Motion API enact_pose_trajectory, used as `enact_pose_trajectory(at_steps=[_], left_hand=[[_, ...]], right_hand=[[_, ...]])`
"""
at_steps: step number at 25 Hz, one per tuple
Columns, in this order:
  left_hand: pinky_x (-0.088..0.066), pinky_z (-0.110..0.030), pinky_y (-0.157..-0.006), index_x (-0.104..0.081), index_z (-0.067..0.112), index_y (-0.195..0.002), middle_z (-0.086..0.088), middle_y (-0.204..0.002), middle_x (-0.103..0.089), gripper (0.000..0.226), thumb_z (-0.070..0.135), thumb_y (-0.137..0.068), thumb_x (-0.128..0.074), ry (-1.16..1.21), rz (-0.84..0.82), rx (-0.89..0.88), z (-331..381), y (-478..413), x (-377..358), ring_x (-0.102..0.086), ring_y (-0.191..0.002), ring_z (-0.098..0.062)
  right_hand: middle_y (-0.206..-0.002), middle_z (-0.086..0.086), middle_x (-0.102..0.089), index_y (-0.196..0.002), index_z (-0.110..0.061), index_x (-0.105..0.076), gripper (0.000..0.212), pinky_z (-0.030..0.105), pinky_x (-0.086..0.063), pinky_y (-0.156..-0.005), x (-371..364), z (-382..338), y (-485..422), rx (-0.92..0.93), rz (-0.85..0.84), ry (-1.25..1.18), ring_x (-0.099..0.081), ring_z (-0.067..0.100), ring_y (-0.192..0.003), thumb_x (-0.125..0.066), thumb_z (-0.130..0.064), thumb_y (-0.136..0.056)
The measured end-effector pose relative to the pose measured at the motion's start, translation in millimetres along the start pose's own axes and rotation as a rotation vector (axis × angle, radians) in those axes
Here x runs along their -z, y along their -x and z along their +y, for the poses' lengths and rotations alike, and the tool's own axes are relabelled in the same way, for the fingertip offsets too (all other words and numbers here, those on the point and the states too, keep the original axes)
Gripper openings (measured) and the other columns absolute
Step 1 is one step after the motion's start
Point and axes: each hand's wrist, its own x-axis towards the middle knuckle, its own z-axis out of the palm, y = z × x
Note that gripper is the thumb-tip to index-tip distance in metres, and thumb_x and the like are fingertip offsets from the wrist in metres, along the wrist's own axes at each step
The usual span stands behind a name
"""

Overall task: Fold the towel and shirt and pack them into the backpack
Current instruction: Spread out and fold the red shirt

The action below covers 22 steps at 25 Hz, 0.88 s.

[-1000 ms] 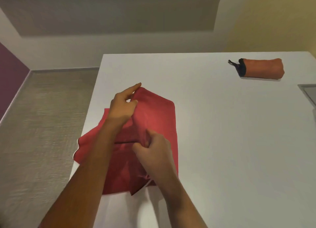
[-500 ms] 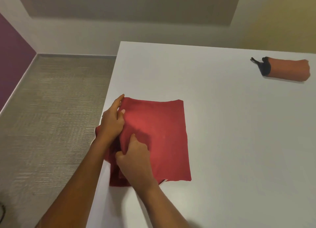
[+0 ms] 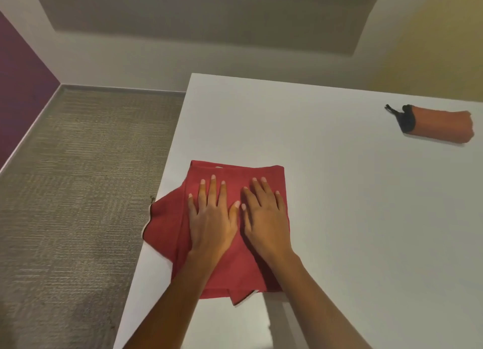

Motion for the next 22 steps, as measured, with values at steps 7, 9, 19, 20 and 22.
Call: enact_pose_trajectory(at_steps=[7,9,19,20,22], left_hand=[[-0.019,-0.052,-0.117,-0.031,0.029,-0.151,-0.002,-0.160,-0.023,0.063,0.056,-0.094,-0.031,-0.089,-0.003,-0.227,-14.6,-19.4,-11.4,-0.019,-0.149,-0.025],[-0.019,-0.053,-0.117,-0.034,0.032,-0.150,0.000,-0.160,-0.024,0.061,0.056,-0.094,-0.034,-0.084,-0.028,-0.407,-17.2,-30.3,-9.9,-0.021,-0.148,-0.024],[-0.016,-0.058,-0.117,-0.026,0.026,-0.153,-0.011,-0.160,-0.021,0.082,0.073,-0.087,-0.030,-0.065,-0.025,-0.487,36.1,-46.6,-17.2,-0.023,-0.147,-0.031],[-0.022,-0.056,-0.115,-0.031,0.018,-0.152,-0.014,-0.157,-0.029,0.086,0.073,-0.085,-0.033,-0.004,0.018,-0.393,34.3,-47.9,-12.2,-0.030,-0.143,-0.032],[-0.025,-0.051,-0.113,-0.036,0.014,-0.148,-0.014,-0.149,-0.038,0.089,0.074,-0.082,-0.041,0.077,-0.029,-0.206,18.9,-60.4,3.2,-0.035,-0.137,-0.031]], right_hand=[[-0.149,0.020,-0.041,-0.145,-0.012,-0.045,0.062,0.056,-0.037,-0.107,-17.0,9.9,2.6,-0.127,-0.279,0.226,-0.038,0.041,-0.138,-0.021,-0.044,-0.098],[-0.143,0.029,-0.044,-0.142,-0.005,-0.047,0.066,0.056,-0.046,-0.097,-5.9,1.3,10.5,-0.218,-0.343,0.275,-0.045,0.047,-0.130,-0.021,-0.044,-0.096],[-0.121,0.010,-0.066,-0.122,-0.013,-0.062,0.041,0.038,-0.050,-0.077,65.9,14.7,36.0,-0.141,-0.811,0.407,-0.063,0.035,-0.109,-0.030,-0.029,-0.101],[-0.118,0.007,-0.067,-0.119,-0.015,-0.062,0.037,0.035,-0.047,-0.077,79.4,22.0,33.9,-0.162,-0.774,0.358,-0.064,0.032,-0.107,-0.035,-0.032,-0.100],[-0.116,0.007,-0.065,-0.116,-0.016,-0.061,0.034,0.034,-0.045,-0.078,98.8,42.1,16.0,-0.249,-0.592,0.285,-0.063,0.031,-0.107,-0.043,-0.039,-0.097]])
